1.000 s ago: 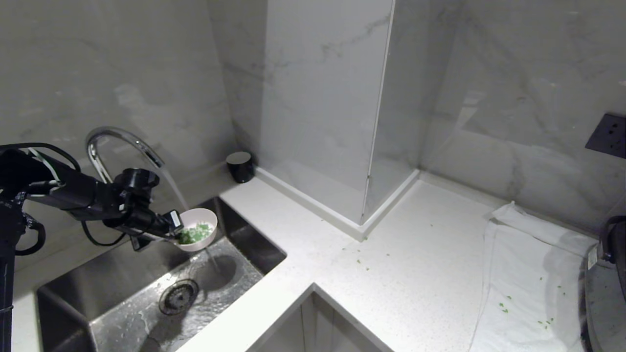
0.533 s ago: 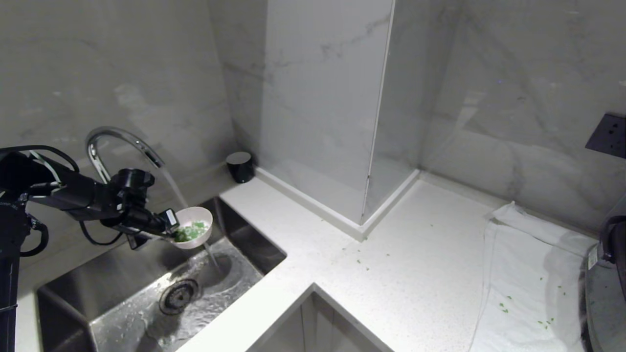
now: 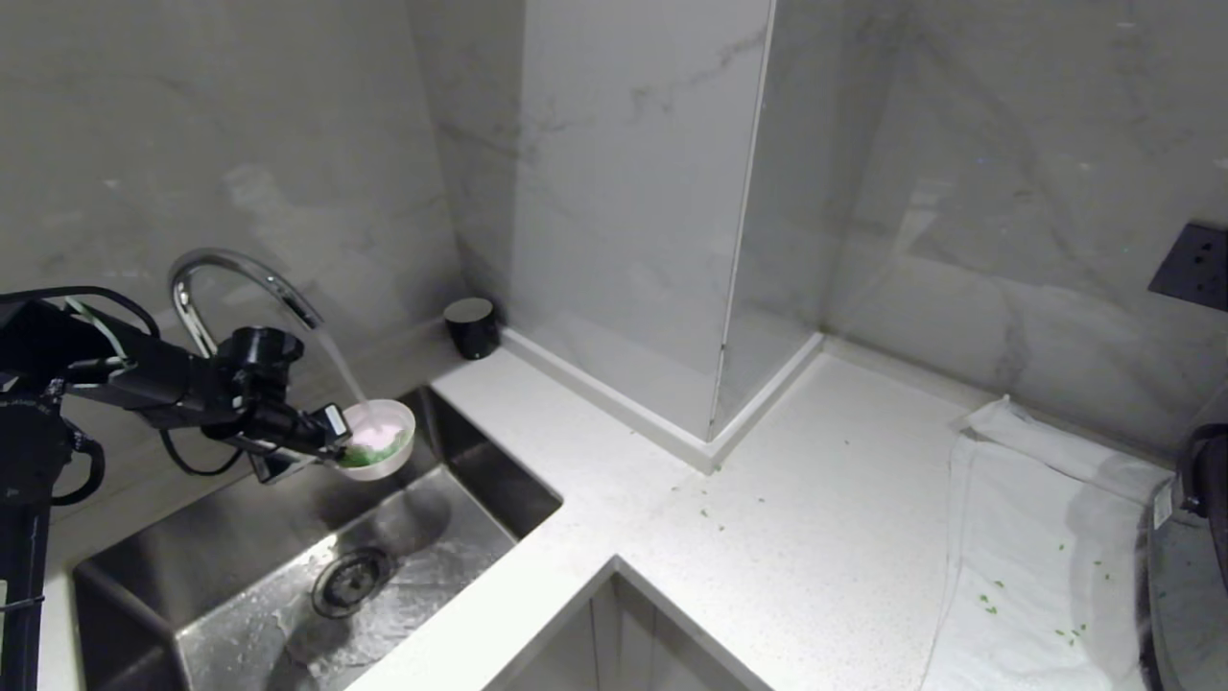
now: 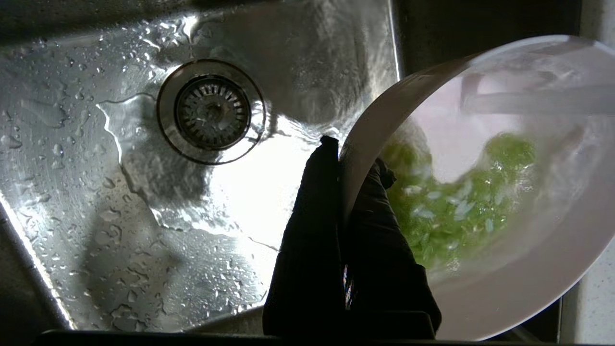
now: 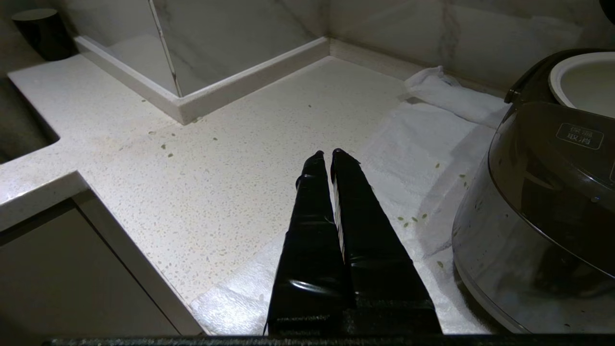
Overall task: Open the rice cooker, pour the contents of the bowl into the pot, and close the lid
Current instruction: Fill a bowl with water from the tap
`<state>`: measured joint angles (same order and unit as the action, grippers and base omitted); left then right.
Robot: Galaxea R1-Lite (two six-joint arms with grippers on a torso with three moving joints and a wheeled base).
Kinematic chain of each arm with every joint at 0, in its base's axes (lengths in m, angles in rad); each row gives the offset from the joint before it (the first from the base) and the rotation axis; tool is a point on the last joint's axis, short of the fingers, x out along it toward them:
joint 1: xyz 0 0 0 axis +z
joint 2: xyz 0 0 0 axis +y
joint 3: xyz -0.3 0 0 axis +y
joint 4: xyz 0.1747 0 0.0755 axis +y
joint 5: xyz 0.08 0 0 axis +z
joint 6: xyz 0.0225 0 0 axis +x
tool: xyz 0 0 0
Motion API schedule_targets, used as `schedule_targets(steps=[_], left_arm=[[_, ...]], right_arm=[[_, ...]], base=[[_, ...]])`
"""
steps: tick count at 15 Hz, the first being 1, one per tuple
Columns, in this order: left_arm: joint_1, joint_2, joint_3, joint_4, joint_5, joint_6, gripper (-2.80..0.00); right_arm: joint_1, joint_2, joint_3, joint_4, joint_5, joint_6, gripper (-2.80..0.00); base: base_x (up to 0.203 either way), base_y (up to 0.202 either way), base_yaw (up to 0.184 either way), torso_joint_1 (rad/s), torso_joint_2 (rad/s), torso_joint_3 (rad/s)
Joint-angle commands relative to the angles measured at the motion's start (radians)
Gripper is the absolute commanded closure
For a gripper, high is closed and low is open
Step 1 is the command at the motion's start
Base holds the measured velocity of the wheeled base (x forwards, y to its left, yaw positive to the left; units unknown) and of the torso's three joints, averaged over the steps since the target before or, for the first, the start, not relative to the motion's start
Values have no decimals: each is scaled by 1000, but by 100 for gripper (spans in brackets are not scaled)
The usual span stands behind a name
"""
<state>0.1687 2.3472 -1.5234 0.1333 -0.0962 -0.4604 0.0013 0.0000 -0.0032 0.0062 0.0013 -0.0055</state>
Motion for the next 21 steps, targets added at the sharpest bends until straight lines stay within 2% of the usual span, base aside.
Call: schedule_targets(steps=[1, 21], left_arm=[[0, 3, 0, 0, 0, -6, 0], [1, -2, 29, 5, -4, -9, 0]], right_arm=[[0, 0, 0, 0, 0, -1, 0], [0, 0, 0, 0, 0, -1, 0]], base=[[0, 0, 0, 0, 0, 0], [0, 0, 0, 0, 0, 0]])
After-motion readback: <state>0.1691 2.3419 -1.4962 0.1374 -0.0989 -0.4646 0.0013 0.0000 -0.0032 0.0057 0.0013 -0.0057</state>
